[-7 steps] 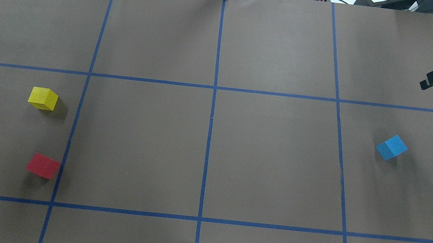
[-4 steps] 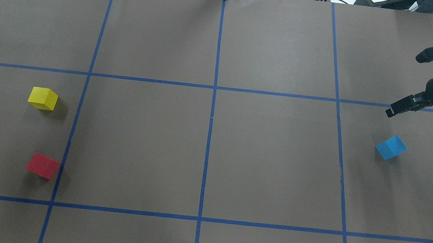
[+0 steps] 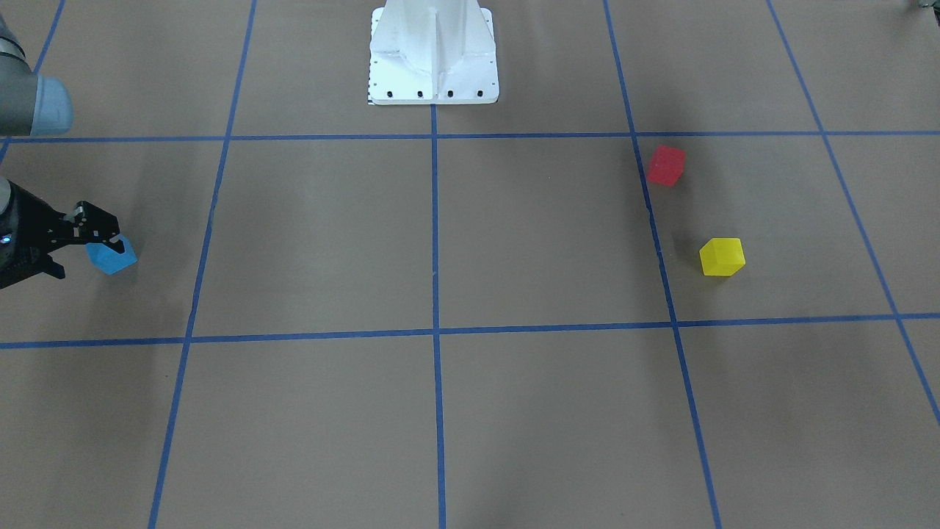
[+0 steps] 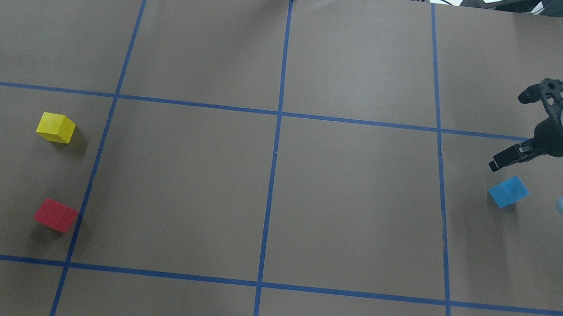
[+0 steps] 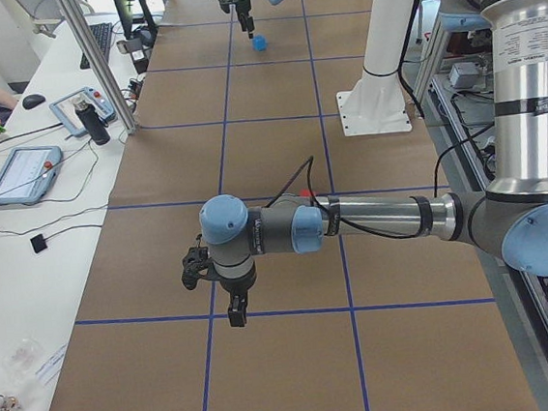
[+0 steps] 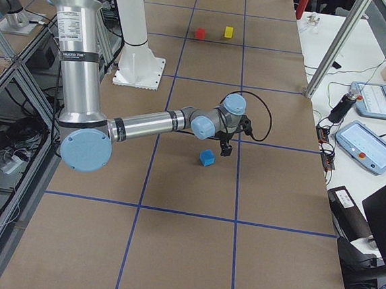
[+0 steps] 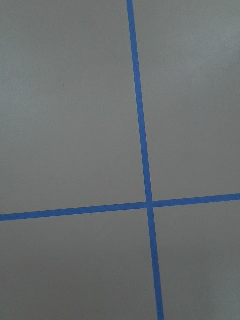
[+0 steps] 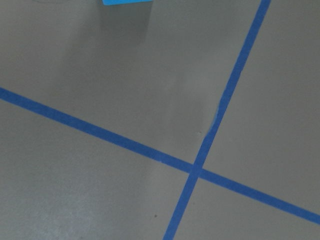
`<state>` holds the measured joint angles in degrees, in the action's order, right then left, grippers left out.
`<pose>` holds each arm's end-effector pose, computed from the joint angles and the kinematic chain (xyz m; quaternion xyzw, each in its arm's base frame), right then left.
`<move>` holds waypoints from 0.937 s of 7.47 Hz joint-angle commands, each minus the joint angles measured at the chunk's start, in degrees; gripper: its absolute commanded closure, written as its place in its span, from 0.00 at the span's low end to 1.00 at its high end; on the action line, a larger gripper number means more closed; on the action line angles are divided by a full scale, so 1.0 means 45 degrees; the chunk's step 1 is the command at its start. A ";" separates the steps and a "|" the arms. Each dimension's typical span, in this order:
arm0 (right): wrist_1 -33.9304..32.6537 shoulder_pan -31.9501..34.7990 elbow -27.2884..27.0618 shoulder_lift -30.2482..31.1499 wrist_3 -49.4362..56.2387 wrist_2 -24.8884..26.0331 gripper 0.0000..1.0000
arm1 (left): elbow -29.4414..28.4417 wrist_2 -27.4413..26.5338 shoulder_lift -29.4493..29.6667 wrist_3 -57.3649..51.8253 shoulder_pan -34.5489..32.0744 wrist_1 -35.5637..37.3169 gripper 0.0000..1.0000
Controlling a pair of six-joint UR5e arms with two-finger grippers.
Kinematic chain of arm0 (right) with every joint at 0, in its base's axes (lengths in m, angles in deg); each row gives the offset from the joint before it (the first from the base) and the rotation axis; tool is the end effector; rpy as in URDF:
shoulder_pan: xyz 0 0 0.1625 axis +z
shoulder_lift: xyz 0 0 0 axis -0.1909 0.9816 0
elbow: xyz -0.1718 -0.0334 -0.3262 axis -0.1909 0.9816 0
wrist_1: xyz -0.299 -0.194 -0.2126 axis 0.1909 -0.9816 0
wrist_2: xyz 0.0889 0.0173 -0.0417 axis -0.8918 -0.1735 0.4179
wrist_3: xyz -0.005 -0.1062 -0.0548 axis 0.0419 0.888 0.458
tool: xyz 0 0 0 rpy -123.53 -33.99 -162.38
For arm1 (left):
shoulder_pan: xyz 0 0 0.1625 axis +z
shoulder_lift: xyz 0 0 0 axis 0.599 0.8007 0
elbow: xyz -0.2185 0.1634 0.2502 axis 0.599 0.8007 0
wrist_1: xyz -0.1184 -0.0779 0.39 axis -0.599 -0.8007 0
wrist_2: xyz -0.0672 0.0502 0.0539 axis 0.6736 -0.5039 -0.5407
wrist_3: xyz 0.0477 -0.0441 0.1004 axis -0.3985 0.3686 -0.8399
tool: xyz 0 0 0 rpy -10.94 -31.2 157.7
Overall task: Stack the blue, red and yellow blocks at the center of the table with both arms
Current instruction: 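Move the right gripper down over the blue cube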
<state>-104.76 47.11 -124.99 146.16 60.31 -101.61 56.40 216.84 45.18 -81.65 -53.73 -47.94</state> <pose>-0.2461 -0.4969 0.4807 0.0661 -0.4137 -0.1933 0.8872 -0.0609 -0.4795 0.5888 0.0321 0.3415 0.0354 0.9387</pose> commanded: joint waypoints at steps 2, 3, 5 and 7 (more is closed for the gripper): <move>-0.0045 -0.0297 0.0385 0.0176 0.0810 0.0304 0.01 | 0.0023 0.0019 -0.0016 0.0000 0.0000 0.0000 0.00; -0.0045 -0.0297 0.0406 0.0292 0.0869 0.0304 0.01 | 0.0023 0.0020 -0.0016 0.0000 0.0000 0.0000 0.00; -0.0103 -0.0588 0.0522 0.0332 0.0870 0.0323 0.01 | 0.0023 0.0020 -0.0016 0.0000 0.0000 0.0000 0.00; -0.0084 -0.0863 0.0718 0.0293 0.0889 0.0304 0.20 | 0.0023 0.0020 0.0003 0.0000 0.0000 0.0000 0.00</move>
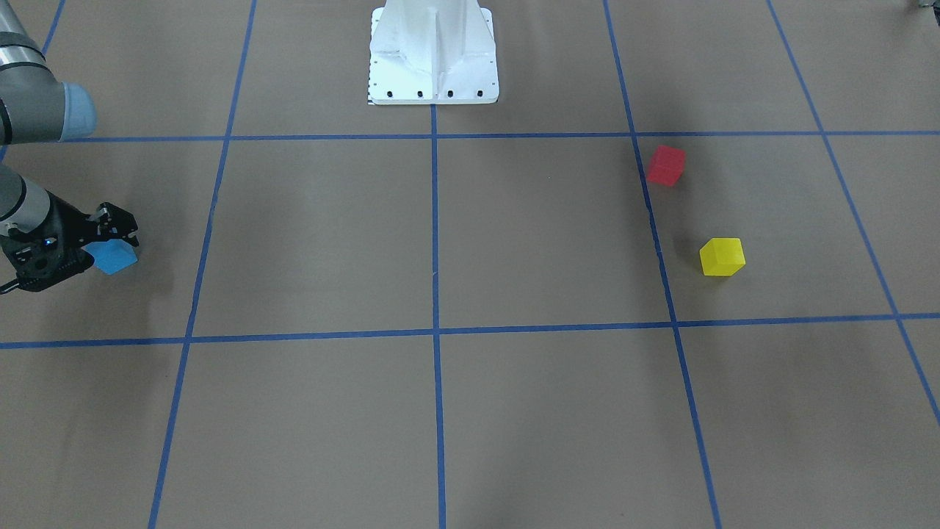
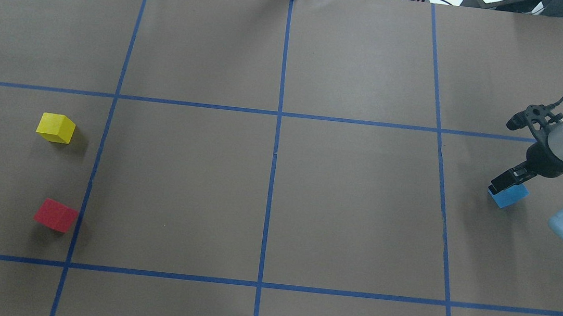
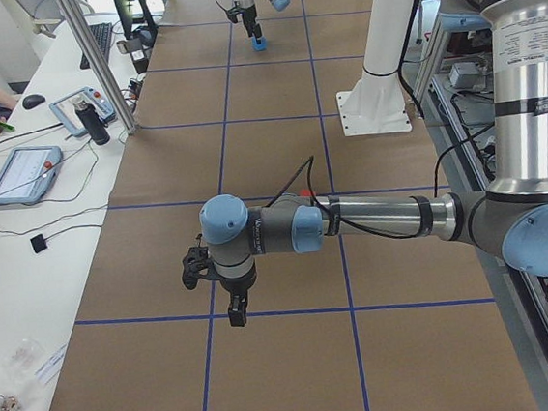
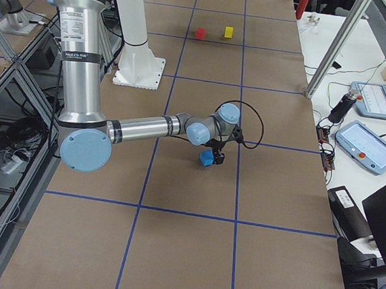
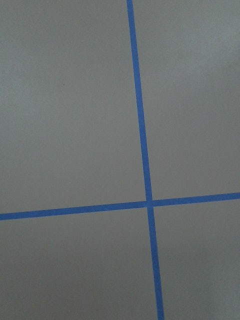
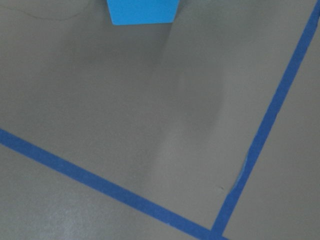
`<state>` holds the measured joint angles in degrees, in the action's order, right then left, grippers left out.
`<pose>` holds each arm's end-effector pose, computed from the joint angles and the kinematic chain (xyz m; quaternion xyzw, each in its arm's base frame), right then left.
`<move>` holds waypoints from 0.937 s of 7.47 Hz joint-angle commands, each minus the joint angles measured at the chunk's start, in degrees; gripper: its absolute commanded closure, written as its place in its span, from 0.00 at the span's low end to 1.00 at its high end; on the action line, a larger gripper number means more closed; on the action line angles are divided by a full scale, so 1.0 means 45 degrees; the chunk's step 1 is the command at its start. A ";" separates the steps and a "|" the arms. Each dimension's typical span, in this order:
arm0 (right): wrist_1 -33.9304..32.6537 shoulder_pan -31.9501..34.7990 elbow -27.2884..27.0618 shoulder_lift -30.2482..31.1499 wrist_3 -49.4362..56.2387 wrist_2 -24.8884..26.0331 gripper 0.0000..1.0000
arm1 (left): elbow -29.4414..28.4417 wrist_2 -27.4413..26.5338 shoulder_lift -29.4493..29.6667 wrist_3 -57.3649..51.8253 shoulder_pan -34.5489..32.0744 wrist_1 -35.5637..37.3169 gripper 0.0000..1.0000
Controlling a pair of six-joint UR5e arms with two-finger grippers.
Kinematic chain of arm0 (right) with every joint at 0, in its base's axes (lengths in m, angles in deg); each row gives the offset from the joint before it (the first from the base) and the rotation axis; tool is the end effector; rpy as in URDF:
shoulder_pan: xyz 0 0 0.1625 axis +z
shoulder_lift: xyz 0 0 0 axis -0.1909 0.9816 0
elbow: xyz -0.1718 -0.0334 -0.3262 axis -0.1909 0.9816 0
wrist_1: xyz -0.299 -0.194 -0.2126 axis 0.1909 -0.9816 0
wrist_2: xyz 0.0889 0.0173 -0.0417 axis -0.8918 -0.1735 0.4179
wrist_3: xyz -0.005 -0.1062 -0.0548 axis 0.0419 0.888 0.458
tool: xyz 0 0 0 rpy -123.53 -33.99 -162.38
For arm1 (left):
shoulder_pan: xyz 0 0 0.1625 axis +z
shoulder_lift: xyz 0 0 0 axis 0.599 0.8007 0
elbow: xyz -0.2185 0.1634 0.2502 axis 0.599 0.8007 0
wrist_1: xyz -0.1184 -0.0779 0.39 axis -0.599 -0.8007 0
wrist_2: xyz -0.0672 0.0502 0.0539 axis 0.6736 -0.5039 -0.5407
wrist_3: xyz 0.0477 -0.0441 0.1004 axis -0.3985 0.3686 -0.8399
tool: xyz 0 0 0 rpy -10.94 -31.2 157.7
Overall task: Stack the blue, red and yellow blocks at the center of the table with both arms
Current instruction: 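Close the right gripper on the blue cube and lift it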
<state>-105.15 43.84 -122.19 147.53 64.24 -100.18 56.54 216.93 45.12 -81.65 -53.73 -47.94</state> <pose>-0.2688 -0.4784 0.5218 0.0400 -0.3911 -0.2348 0.8890 -0.0607 -0.4792 0.5880 0.0328 0.3422 0.0357 0.9384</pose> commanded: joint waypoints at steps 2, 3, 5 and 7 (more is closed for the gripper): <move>-0.0018 -0.0138 0.0096 0.0028 0.0017 0.0007 0.44 | 0.0011 0.0000 0.0016 0.0000 0.0000 0.0000 0.00; -0.0018 -0.0138 0.0116 0.0009 0.0017 0.0007 0.79 | 0.0011 0.0000 0.0016 0.0000 0.0000 0.0000 0.00; -0.0076 0.0540 -0.0059 -0.0146 0.0095 -0.0245 1.00 | 0.0011 0.0000 0.0016 0.0000 0.0000 0.0000 0.00; -0.2520 0.1187 -0.0255 -0.1834 0.0076 -0.0618 1.00 | -0.0008 0.0000 0.0113 0.0000 0.0000 0.0000 0.00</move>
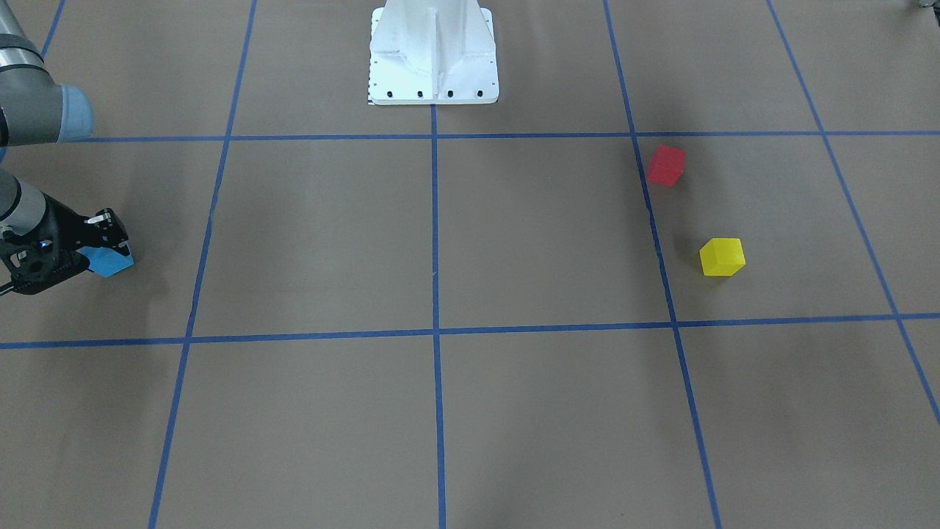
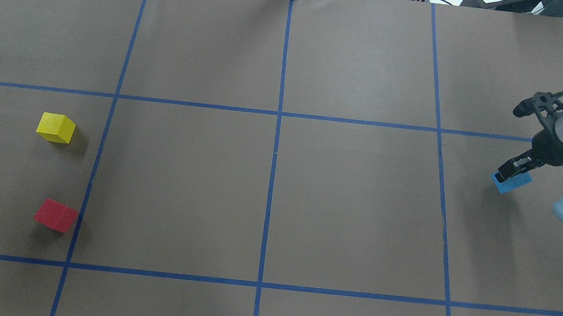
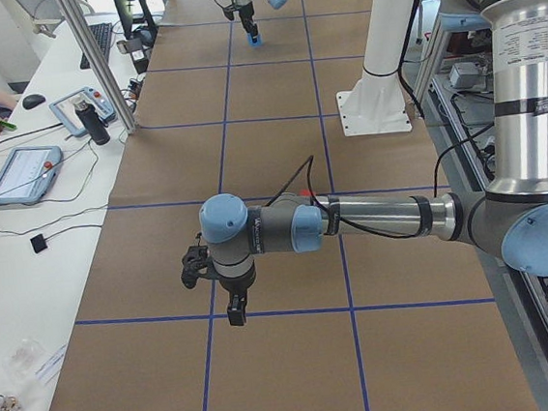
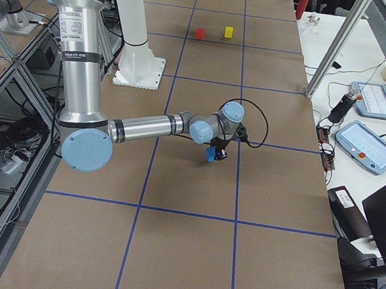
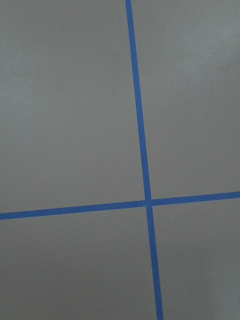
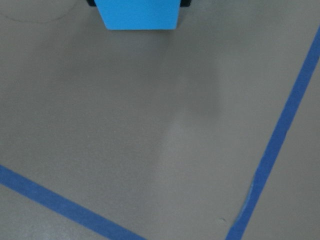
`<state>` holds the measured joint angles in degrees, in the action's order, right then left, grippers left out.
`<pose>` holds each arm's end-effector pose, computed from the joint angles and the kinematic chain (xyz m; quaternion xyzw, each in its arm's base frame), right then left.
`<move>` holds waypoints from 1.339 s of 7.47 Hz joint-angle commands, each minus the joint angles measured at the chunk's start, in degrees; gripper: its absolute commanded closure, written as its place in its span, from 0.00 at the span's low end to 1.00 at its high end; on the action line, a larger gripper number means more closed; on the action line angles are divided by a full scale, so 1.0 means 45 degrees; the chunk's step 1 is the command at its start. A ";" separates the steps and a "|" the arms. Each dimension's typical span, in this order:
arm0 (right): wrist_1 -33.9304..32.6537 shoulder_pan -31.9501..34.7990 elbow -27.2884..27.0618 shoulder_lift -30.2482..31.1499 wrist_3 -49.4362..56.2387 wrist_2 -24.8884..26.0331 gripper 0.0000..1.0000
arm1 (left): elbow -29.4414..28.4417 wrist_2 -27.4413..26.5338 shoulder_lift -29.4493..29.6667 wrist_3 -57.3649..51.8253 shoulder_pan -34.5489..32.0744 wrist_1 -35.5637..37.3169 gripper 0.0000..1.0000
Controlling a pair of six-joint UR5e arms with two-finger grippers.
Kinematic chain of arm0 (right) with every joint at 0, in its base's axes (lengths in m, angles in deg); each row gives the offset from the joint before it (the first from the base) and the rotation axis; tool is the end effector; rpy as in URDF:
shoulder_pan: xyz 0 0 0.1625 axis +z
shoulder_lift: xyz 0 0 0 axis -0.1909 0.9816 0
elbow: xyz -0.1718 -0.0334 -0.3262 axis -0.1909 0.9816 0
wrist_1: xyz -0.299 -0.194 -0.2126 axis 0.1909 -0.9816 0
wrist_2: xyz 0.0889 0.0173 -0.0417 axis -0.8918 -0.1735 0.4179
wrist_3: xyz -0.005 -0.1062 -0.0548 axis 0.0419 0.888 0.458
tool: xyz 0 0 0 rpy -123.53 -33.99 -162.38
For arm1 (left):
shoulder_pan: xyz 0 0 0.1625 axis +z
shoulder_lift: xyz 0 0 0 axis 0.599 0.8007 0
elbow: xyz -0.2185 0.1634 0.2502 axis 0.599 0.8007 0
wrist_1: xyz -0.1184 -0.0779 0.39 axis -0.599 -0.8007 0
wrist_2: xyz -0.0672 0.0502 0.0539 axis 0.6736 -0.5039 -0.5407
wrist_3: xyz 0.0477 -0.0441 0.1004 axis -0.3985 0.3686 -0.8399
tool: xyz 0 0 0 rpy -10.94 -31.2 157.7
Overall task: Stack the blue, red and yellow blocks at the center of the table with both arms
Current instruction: 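Close the right gripper on the blue cube and lift it, then carry the blue cube with the right gripper to the table center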
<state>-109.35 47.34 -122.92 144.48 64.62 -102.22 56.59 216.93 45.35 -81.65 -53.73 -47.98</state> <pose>-0.2491 -0.5041 0.4926 0.0424 -0.4030 -0.2119 0.8893 -0.0607 -0.4810 0.5855 0.0354 0.3421 0.0367 0.9383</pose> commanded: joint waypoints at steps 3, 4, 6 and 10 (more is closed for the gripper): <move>-0.6561 0.0120 0.0992 -0.6176 -0.1211 0.0186 1.00 | 0.0233 0.0020 0.0200 0.0000 0.0020 -0.0049 0.00; -0.6526 -0.0558 0.2141 -0.7581 -0.3154 0.0225 1.00 | 0.0487 0.0020 0.0200 0.0000 0.0078 -0.0166 0.00; -0.5072 -0.1751 0.4854 -1.0123 -0.7231 0.0225 1.00 | 0.0509 0.0020 0.0180 -0.0019 0.0117 -0.0439 0.00; -0.2778 -0.3764 0.7092 -1.1715 -0.9833 0.1803 1.00 | 0.0372 0.0233 0.0102 0.0020 0.0137 -0.0734 0.00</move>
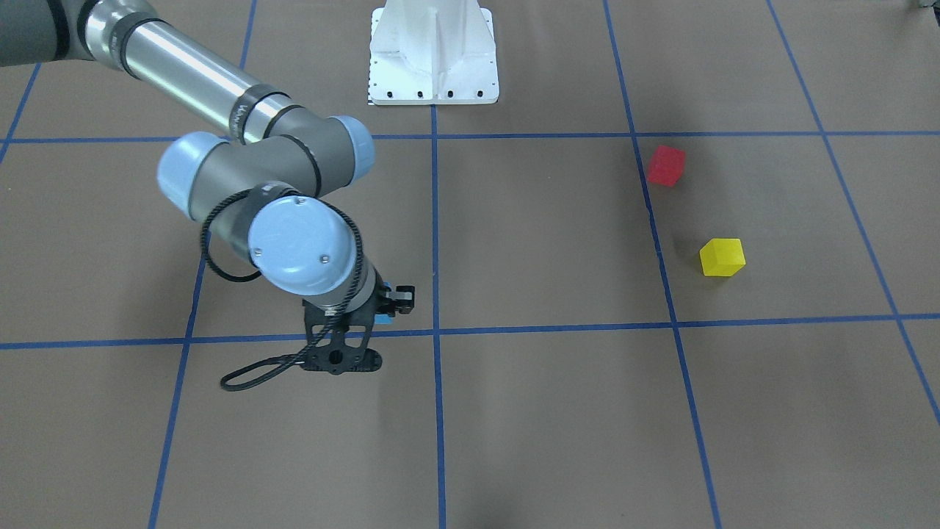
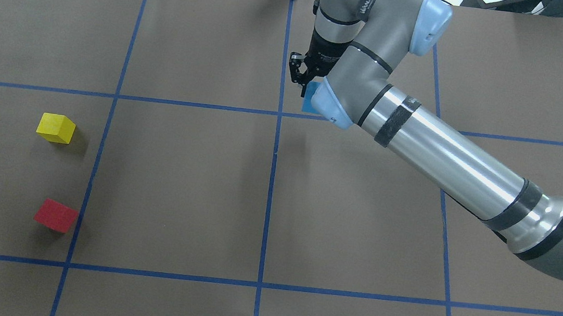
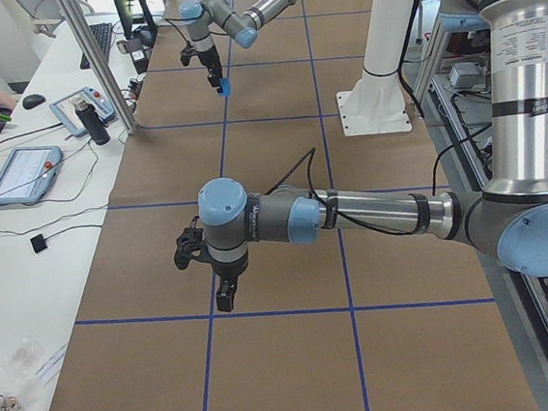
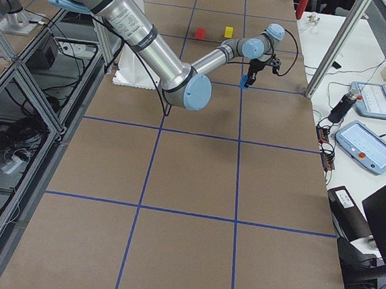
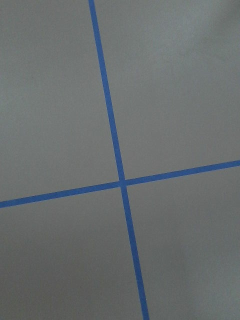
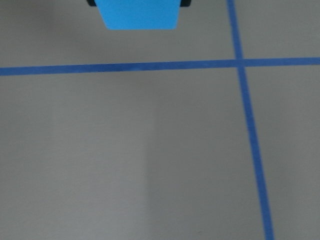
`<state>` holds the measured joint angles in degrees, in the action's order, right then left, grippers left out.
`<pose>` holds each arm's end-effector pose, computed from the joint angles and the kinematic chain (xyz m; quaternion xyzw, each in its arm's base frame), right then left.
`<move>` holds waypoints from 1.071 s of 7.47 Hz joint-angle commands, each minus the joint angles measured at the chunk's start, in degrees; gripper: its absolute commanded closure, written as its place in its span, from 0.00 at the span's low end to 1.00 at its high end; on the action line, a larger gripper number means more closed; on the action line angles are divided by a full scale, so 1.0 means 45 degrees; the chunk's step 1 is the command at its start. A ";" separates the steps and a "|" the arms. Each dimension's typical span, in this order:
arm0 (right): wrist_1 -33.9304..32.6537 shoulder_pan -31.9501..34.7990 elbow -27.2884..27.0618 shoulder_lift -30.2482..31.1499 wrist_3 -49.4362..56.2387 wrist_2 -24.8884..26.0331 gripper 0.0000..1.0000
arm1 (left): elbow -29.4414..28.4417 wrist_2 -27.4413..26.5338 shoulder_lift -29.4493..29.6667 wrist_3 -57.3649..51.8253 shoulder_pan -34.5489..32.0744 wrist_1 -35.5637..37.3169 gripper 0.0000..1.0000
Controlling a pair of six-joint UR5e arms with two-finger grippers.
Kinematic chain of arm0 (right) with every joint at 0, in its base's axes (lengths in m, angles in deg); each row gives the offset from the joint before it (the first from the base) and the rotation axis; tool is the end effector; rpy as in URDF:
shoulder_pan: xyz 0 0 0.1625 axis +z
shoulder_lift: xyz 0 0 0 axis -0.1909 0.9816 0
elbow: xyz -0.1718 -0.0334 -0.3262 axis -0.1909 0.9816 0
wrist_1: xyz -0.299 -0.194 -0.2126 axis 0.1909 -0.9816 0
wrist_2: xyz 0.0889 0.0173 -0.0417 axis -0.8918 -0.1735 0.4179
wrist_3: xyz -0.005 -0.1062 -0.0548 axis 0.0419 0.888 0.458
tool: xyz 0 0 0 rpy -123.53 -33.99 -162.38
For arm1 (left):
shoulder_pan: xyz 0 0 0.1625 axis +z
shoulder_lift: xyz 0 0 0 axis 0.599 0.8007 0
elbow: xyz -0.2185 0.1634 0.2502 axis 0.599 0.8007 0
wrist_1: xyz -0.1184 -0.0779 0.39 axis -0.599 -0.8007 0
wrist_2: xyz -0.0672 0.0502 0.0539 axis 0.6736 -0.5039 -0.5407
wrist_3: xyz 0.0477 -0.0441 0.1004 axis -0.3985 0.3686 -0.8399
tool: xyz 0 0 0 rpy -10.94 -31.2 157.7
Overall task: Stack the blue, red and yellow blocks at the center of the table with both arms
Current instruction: 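Carry the blue cube with the right gripper to the table center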
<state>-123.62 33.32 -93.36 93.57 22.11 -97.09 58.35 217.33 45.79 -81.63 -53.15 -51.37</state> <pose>-0.5160 -0.5889 0.1752 -0.0802 -0.3932 0.0032 0.9160 -0.0552 -0.4907 0.5596 0.0793 0.3432 0.0581 0.9341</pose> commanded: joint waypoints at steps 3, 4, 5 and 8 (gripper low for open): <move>0.0667 -0.1664 0.0642 -0.0345 -0.0387 0.1272 1.00 | -0.0040 0.0107 0.0084 0.0033 0.0086 -0.0038 0.00; 0.0726 -0.1822 0.0642 -0.0267 -0.0387 0.1272 1.00 | -0.0040 0.0107 0.0084 0.0033 0.0086 -0.0038 0.00; 0.0746 -0.1862 0.0661 -0.0247 -0.0407 0.1253 1.00 | -0.0040 0.0107 0.0103 0.0033 0.0086 -0.0058 0.00; 0.1579 -0.1940 0.0603 0.0161 -0.0910 0.1233 0.02 | 0.0018 0.0107 0.0123 -0.0005 0.0086 -0.0078 0.00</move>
<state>-119.19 24.81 -90.51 93.25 19.65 -91.53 58.23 217.81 46.27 -81.50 -52.72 -51.66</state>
